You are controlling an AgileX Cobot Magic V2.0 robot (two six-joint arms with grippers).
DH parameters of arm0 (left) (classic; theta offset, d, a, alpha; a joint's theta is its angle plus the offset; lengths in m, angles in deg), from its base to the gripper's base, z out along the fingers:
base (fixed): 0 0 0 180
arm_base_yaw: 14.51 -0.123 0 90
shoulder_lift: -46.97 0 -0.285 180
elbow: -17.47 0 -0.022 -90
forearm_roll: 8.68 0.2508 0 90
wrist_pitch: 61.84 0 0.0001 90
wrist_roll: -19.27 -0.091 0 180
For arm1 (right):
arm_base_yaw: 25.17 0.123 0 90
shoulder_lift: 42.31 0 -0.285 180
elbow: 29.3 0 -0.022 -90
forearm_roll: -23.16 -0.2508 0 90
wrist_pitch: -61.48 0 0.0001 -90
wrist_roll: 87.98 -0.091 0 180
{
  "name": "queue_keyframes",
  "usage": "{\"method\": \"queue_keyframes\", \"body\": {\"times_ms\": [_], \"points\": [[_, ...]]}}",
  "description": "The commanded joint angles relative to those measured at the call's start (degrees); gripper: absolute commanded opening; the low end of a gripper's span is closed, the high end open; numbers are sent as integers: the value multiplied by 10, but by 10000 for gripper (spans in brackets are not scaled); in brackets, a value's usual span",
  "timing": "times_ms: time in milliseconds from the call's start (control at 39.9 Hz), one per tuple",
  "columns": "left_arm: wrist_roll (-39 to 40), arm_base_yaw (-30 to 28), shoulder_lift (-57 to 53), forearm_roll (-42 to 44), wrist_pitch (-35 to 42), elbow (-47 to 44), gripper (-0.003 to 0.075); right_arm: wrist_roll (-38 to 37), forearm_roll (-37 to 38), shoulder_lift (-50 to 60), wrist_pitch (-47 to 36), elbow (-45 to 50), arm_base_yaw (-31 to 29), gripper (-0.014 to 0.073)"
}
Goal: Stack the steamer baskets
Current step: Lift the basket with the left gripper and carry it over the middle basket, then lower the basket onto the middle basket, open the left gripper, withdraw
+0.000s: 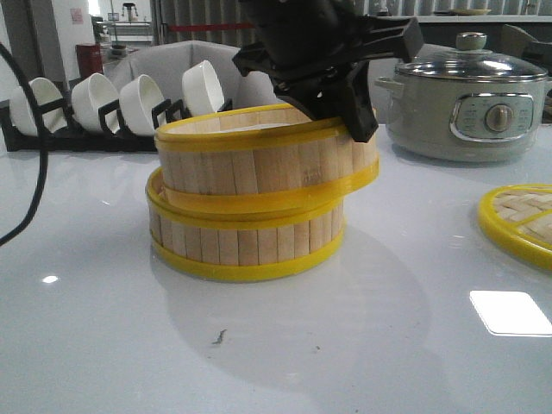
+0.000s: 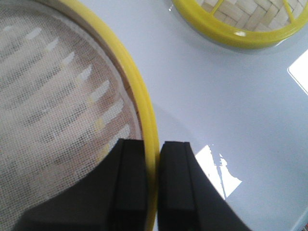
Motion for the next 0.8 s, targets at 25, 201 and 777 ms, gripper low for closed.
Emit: {"method": "queue_keyframes", "body": {"times_ms": [25,201,777], "points": [[21,21,-33,30,29,23,89,1,2,5,-45,-22,-1,363],[30,7,-33,69,19,23,87,1,2,5,-45,-22,-1,363],[30,-29,-33,66,16,23,87,1,2,5,-45,-22,-1,363]]}}
